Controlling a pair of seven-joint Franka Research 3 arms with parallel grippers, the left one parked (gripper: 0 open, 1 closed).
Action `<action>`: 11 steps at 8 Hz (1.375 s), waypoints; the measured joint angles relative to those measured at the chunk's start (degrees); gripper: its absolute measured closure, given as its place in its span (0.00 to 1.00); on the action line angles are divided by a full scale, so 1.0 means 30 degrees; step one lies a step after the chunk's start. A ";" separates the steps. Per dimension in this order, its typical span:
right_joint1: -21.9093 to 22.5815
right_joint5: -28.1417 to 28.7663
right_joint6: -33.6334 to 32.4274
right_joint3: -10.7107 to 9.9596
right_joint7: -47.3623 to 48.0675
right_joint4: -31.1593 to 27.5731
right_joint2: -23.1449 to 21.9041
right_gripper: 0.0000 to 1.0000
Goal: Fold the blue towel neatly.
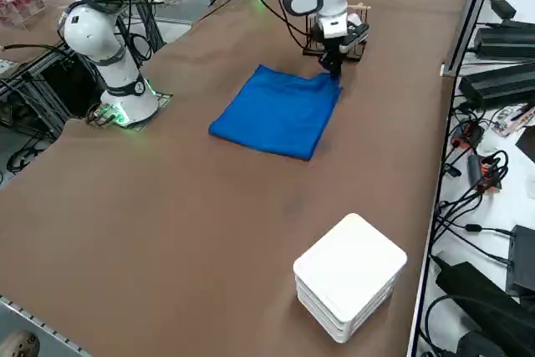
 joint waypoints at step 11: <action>-0.2413 -0.2815 -0.8774 -0.0508 -0.7915 0.3231 -0.4416 0.00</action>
